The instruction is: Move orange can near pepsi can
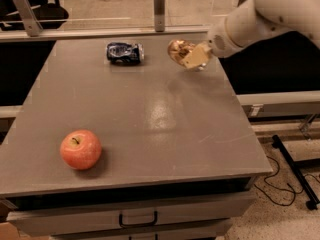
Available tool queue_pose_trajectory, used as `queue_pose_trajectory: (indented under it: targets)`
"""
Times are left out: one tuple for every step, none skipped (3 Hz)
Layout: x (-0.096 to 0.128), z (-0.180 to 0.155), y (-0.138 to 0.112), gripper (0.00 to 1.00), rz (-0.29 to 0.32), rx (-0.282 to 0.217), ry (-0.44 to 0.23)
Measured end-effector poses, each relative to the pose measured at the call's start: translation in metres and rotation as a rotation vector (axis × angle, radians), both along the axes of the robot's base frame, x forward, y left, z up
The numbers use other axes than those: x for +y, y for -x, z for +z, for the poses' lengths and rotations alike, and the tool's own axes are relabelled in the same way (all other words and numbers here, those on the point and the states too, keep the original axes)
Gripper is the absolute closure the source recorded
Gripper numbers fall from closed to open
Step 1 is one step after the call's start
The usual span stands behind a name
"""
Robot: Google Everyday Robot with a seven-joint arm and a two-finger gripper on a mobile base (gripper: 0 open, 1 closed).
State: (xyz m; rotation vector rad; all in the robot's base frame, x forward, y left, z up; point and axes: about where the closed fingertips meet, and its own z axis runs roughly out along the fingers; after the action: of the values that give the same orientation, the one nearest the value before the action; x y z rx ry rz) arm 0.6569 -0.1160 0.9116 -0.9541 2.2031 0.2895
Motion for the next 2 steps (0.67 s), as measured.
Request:
queue_pose_trajectory:
  targets:
    - [0.038, -0.009, -0.034, 1.0, 0.0, -0.029, -0.015]
    - [0.056, -0.019, -0.061, 1.0, -0.016, -0.038, -0.049]
